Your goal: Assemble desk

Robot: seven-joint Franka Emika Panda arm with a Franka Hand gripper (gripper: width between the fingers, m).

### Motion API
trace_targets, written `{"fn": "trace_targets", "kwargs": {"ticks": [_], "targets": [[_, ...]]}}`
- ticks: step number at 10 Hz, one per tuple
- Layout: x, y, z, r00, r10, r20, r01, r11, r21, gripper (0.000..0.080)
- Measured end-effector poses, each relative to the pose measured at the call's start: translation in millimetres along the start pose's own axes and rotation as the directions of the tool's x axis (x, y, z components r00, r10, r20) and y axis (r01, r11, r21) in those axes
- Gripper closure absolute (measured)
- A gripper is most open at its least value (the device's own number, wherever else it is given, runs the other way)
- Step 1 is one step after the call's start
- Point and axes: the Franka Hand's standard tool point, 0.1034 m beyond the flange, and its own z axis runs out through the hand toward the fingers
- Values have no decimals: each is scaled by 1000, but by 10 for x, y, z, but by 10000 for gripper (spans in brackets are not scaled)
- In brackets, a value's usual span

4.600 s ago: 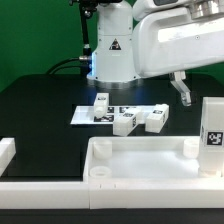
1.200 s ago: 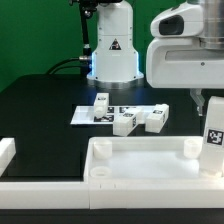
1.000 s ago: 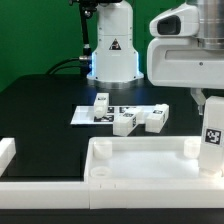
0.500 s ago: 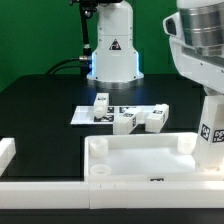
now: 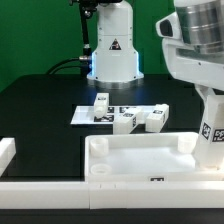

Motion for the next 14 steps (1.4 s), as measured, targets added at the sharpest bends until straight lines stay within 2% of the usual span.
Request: {"fn": "trace_targets", "kwargs": {"ticks": [1,2,4,5,7,8,9,10,11,12,13,14], "targets": [[47,12,-54,987,-162,-5,162,987,4,197],[48,22,-47,953,-303,-11,302,953,-9,157],[46,24,-36,913,-407,-8,407,913,-10,157],[71,27,-31,833,-553,-21,552,833,-32,151],[158,14,-64,553,-832,-46,824,554,-121,150],[194,13,-68,407,-911,-58,897,411,-161,150],[180,37,-22,383,-920,-79,904,391,-172,150],[162,59,-5,425,-902,-76,887,432,-163,150],[166,50,-10,454,-887,-84,872,462,-160,279],[164,50,-5,499,-862,-91,848,507,-155,279],[161,50,-4,538,-837,-98,823,547,-150,419],[194,68,-11,607,-787,-112,773,617,-146,499]]}}
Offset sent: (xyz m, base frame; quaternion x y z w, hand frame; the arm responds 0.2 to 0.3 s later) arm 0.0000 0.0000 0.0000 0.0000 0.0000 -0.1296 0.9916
